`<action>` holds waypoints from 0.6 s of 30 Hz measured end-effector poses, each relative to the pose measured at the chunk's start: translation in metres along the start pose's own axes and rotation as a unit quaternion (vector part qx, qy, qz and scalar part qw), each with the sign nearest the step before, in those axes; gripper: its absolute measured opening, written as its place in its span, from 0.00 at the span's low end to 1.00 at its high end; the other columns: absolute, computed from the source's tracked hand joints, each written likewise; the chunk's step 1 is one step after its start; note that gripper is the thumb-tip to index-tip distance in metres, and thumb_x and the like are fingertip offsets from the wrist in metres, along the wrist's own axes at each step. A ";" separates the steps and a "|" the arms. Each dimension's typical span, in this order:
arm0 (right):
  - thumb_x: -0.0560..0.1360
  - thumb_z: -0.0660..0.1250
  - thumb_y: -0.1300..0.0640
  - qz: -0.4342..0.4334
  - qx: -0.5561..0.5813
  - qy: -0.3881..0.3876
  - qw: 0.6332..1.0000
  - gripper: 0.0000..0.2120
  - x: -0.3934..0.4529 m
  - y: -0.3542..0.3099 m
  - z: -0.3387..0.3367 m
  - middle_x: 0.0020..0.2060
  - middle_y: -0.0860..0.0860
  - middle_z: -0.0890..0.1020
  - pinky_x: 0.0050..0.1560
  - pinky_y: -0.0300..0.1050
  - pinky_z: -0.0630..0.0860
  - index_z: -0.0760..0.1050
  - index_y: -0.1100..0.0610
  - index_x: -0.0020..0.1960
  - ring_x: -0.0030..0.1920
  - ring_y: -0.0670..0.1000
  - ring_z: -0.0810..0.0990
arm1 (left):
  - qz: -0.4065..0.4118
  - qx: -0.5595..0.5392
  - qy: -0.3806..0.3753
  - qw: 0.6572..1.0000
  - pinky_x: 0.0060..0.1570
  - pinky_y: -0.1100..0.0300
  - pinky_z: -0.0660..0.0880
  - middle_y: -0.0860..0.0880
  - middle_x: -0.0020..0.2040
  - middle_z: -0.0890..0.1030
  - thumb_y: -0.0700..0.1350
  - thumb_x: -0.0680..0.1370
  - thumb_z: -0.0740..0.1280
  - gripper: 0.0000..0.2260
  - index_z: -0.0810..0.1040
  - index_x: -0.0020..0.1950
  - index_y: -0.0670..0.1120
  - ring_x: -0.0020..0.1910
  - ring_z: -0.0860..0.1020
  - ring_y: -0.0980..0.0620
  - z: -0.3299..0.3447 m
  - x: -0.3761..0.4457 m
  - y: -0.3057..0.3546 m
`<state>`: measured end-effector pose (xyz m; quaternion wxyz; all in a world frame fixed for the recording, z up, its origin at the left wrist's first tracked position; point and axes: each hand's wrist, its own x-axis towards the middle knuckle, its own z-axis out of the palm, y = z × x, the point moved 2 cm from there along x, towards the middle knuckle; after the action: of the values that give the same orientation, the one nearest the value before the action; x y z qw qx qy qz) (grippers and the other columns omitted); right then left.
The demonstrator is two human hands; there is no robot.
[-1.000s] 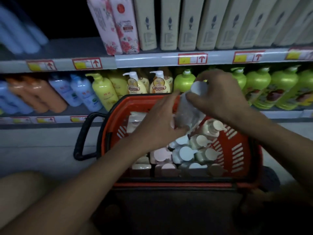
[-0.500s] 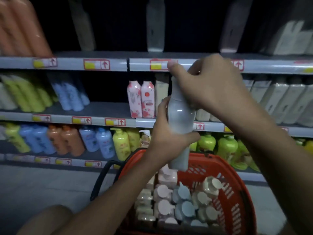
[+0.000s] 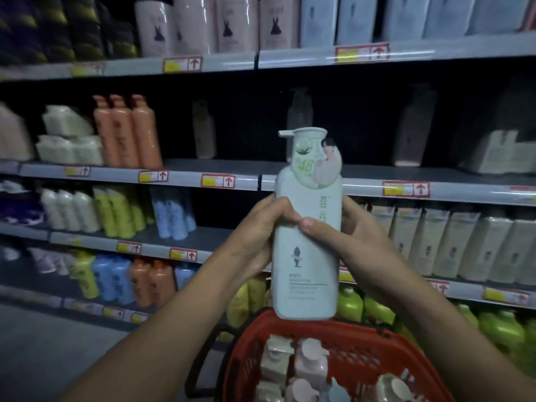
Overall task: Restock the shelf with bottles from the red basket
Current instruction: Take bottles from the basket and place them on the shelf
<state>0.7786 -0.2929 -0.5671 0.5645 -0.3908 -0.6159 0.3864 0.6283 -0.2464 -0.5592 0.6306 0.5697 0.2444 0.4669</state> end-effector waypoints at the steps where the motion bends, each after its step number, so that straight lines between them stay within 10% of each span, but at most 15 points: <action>1: 0.73 0.76 0.56 -0.013 0.000 0.007 1.000 0.26 0.004 -0.003 -0.001 0.60 0.50 0.86 0.59 0.54 0.83 0.75 0.52 0.69 0.59 0.51 0.85 | 0.023 0.022 -0.002 0.999 0.39 0.58 0.80 0.46 0.37 0.84 0.41 0.57 0.70 0.18 0.79 0.46 0.41 0.34 0.82 0.51 0.000 0.004 0.005; 3: 0.72 0.77 0.56 -0.034 -0.005 0.031 0.999 0.29 0.014 -0.009 -0.007 0.60 0.50 0.85 0.57 0.51 0.83 0.73 0.52 0.70 0.59 0.49 0.85 | 0.065 0.078 0.010 0.995 0.34 0.63 0.79 0.50 0.36 0.85 0.40 0.63 0.69 0.12 0.79 0.46 0.43 0.34 0.83 0.56 -0.001 0.017 0.018; 7: 0.67 0.79 0.54 -0.063 -0.012 0.098 0.993 0.34 0.034 -0.009 -0.031 0.60 0.49 0.85 0.56 0.52 0.83 0.71 0.51 0.71 0.58 0.48 0.85 | 0.100 0.194 0.005 0.976 0.57 0.55 0.82 0.48 0.59 0.86 0.46 0.70 0.80 0.29 0.75 0.69 0.47 0.59 0.84 0.48 -0.013 0.043 0.028; 18: 0.69 0.79 0.54 -0.115 -0.055 0.150 0.980 0.30 0.146 0.009 -0.059 0.59 0.46 0.84 0.53 0.41 0.83 0.72 0.48 0.67 0.57 0.42 0.84 | 0.147 0.228 0.083 0.959 0.55 0.52 0.83 0.52 0.58 0.85 0.38 0.72 0.79 0.27 0.77 0.67 0.55 0.56 0.84 0.54 -0.042 0.132 -0.008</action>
<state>0.8298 -0.1536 -0.5147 0.6689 -0.4012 -0.5855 0.2209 0.6541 -0.1101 -0.5474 0.3853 0.6873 0.3095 0.5323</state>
